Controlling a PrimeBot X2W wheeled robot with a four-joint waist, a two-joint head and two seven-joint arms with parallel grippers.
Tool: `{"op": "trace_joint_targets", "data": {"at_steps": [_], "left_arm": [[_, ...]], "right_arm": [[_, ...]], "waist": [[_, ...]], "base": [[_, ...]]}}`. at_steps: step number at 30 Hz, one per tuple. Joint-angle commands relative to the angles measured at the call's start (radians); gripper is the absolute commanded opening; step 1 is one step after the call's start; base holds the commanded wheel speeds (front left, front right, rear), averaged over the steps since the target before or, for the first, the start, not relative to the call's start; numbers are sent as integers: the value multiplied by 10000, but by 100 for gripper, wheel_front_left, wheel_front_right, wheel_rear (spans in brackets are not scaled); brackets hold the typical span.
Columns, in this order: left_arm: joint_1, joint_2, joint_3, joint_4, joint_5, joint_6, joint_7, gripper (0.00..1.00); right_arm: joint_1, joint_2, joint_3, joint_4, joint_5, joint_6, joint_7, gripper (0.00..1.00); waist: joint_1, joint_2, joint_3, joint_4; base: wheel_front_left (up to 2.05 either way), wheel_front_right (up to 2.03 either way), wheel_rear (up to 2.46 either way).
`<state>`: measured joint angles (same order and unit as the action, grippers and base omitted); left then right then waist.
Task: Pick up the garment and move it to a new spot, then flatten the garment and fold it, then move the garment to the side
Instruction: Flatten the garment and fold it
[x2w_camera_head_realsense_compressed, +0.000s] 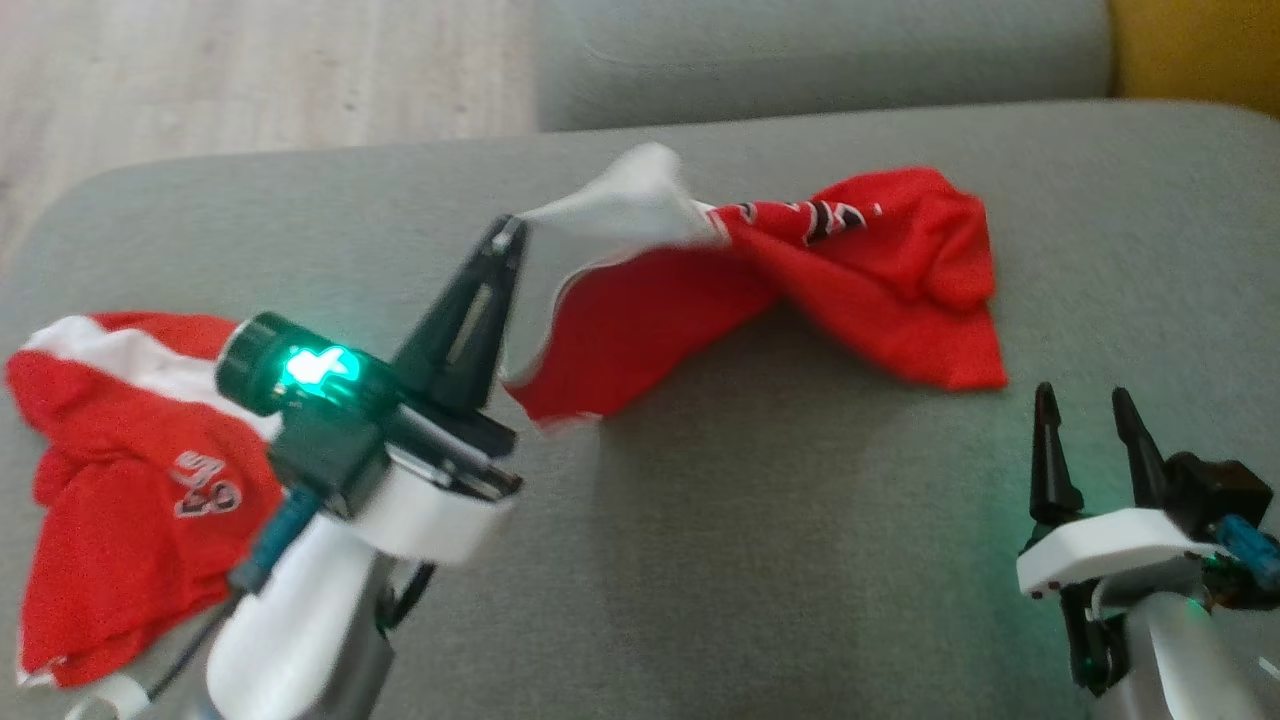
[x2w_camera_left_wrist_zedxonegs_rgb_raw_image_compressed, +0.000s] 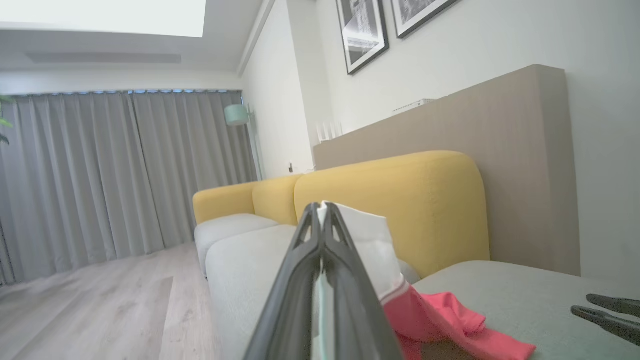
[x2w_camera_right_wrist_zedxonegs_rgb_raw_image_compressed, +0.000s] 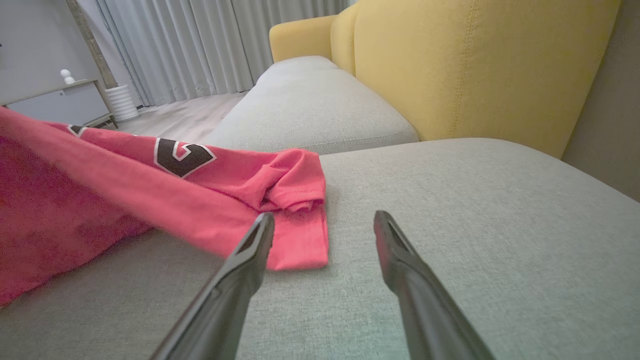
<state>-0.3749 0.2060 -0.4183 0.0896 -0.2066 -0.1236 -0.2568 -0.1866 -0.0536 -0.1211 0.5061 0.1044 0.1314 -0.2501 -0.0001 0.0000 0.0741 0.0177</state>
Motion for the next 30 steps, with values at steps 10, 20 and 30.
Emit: {"op": "trace_joint_targets", "data": {"at_steps": [10, 20, 30], "left_arm": [[879, 1236, -1553, -129, 690, -67, -49, 0], [1637, 985, -2040, 312, 372, -69, -49, 0], [1579, 305, -1843, 285, 385, -70, -49, 0]], "right_arm": [[-358, 33, -167, 920, 223, -7, 14, 100], [-1714, 33, -953, 2411, 419, -7, 254, 100], [-3017, 34, -2771, 4513, -941, -7, 993, 100]], "waist": [[1, 0, -509, 953], [1, 0, -67, 1156], [1, 0, 261, 1554]], "base": [[0, 0, 0], [0, 0, 0], [0, 0, 0]]}}
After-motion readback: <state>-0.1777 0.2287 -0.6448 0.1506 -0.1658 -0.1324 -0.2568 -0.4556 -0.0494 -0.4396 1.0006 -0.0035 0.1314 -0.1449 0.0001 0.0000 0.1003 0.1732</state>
